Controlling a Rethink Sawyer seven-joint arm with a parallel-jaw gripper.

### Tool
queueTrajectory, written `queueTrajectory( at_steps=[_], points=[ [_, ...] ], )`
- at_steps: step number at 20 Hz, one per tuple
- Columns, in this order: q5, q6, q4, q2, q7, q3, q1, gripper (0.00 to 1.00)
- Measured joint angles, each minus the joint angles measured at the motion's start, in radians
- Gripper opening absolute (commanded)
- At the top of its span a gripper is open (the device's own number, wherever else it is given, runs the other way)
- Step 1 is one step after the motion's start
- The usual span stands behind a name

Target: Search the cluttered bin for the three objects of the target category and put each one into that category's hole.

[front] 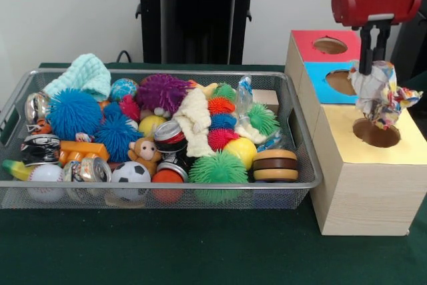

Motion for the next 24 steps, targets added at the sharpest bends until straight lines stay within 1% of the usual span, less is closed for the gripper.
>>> queueTrajectory(
  at_steps=[7,10,15,24],
  points=[
    [0.001,-0.012,-0.024,0.055,0.000,-0.001,0.004,0.00],
    [0.001,-0.012,-0.032,0.065,0.000,-0.001,0.009,0.00],
    [0.005,-0.012,-0.047,0.076,0.000,-0.002,0.022,0.00],
    [0.033,-0.013,-0.072,0.077,0.000,-0.003,0.053,0.00]
  ],
)
